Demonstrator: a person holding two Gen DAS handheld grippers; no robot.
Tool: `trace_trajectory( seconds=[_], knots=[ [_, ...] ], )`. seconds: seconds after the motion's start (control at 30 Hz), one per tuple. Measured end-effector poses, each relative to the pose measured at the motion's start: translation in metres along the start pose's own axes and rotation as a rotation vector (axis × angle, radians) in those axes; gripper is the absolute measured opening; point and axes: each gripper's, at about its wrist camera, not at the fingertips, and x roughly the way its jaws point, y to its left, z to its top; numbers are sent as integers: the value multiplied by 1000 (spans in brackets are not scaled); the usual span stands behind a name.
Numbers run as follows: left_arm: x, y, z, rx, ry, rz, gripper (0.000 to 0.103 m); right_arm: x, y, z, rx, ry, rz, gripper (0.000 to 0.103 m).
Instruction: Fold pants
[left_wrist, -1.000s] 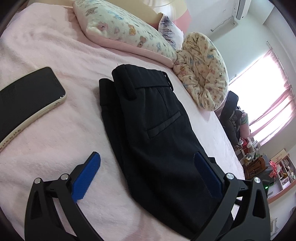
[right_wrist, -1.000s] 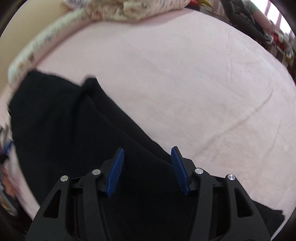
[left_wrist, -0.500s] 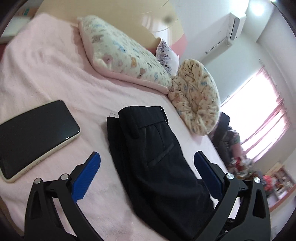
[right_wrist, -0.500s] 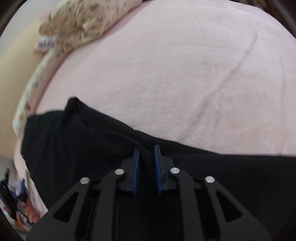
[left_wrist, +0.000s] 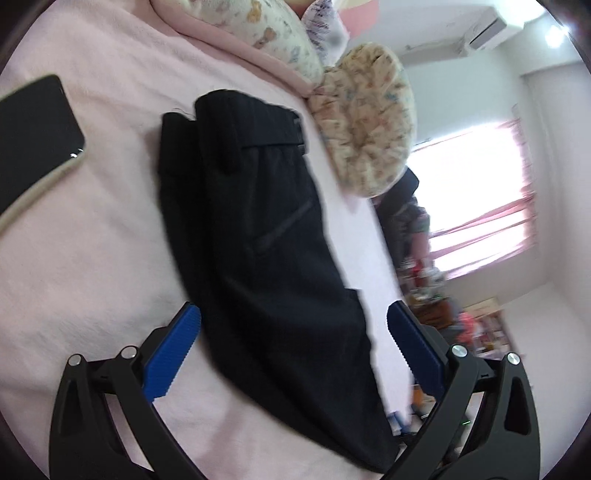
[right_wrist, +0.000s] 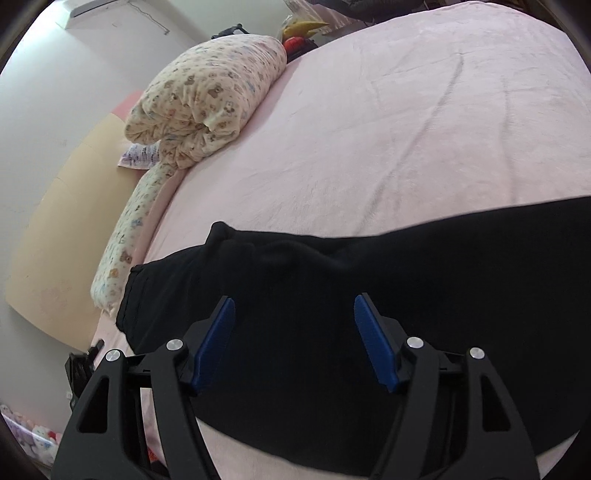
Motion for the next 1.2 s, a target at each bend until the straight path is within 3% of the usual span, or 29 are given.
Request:
trace_trajectory(
  seconds=[0.1, 0.17, 0.23, 0.37, 0.5, 0.53, 0.57, 0.63, 0.77, 0.9, 0.97, 1.07, 1.17, 1.2],
  knots=[
    [-4, -1, 3, 1, -41, -33, 101, -11, -2, -12, -20, 6, -2, 69],
    [1, 0, 4, -12, -26, -56, 101, -17, -4, -20, -21, 10, -1, 69],
    [16, 3, 4, -33, 12, -3, 101, -23, -8, -26, -9, 14, 8, 69],
    [26, -4, 4, -10, -1, 45, 100, -38, -15, -38, 8, 4, 18, 69],
    [38, 2, 12, -54, -12, 53, 69, -56, -23, -52, 15, -13, 18, 69],
    [39, 7, 13, -80, -19, 47, 55, -64, -27, -57, 17, -23, 11, 69],
    [39, 10, 14, -97, -21, 45, 48, -68, -29, -60, 18, -30, 6, 69],
    [38, 21, 13, -146, -35, 56, 17, -82, -37, -67, 25, -51, -9, 71],
    [26, 19, 8, -118, -96, 73, 9, -104, -60, -75, 86, -97, -24, 72],
    [10, 9, -6, -70, -180, 122, 9, -112, -75, -78, 142, -131, -10, 72],
    [18, 20, -6, -108, -158, 178, 16, -108, -77, -77, 152, -143, -2, 72],
    [20, 27, -3, -153, -147, 156, 20, -94, -74, -68, 168, -155, 31, 72],
    [2, 13, -6, -97, -255, 210, 48, -63, -65, -47, 212, -150, 108, 72],
    [-12, 4, -9, -64, -340, 280, 74, -52, -61, -41, 219, -138, 127, 72]
  ],
)
